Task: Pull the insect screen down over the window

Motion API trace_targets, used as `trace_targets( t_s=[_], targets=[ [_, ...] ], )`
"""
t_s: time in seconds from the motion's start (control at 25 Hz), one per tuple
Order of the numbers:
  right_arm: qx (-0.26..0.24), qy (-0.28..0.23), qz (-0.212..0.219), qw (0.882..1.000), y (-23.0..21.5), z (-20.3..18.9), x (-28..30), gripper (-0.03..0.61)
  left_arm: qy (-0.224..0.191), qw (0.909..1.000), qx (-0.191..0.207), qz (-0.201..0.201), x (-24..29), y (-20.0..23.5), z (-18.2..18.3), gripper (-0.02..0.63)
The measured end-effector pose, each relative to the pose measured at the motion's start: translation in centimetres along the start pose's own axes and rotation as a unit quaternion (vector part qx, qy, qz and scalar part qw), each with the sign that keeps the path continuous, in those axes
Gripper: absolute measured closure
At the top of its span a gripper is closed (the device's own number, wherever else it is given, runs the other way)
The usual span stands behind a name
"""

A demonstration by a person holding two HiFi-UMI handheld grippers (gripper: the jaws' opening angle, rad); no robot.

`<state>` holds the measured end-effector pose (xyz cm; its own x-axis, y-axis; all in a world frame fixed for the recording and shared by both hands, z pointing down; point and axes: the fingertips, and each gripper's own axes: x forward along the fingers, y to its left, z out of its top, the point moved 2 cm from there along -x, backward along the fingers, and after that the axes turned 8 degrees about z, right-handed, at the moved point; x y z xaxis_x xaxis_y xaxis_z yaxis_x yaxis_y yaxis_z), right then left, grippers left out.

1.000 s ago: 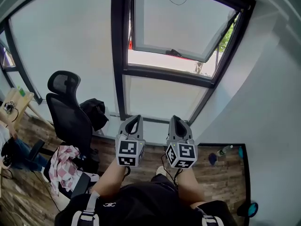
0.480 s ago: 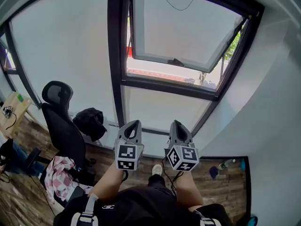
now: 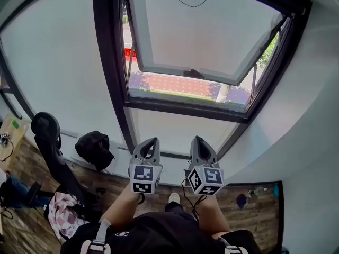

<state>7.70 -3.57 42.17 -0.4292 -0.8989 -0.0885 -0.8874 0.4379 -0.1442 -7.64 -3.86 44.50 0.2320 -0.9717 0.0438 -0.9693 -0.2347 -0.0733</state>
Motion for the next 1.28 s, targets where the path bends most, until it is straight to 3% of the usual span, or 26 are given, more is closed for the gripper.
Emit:
trace_targets(
  t_s=[0.32, 0.6, 0.88, 1.12, 1.28],
  targets=[
    [0.000, 0.005, 0.016, 1.000, -8.5, 1.8, 8.7, 0.575, 0.001, 1.0000, -0.001, 0.002, 12.2, -1.9, 2.4, 0.612],
    [-0.012, 0.019, 0.028, 0.999, -14.9, 2.7, 15.1, 0.575, 0.010, 0.9992, -0.038, 0.004, 20.9, -2.6, 4.1, 0.612],
    [-0.024, 0.020, 0.038, 0.999, -15.9, 3.0, 20.7, 0.575, 0.014, 0.9991, -0.037, 0.016, 25.9, -0.3, 4.4, 0.612],
    [-0.036, 0.005, 0.014, 0.999, -17.0, 3.9, 24.3, 0.575, -0.009, 0.9998, -0.021, 0.000, 29.9, 1.6, 6.1, 0.612],
    [-0.039, 0.007, 0.004, 0.999, -17.4, 3.7, 25.6, 0.575, 0.003, 0.9995, -0.031, -0.009, 31.4, 2.5, 5.5, 0.612]
  ],
)
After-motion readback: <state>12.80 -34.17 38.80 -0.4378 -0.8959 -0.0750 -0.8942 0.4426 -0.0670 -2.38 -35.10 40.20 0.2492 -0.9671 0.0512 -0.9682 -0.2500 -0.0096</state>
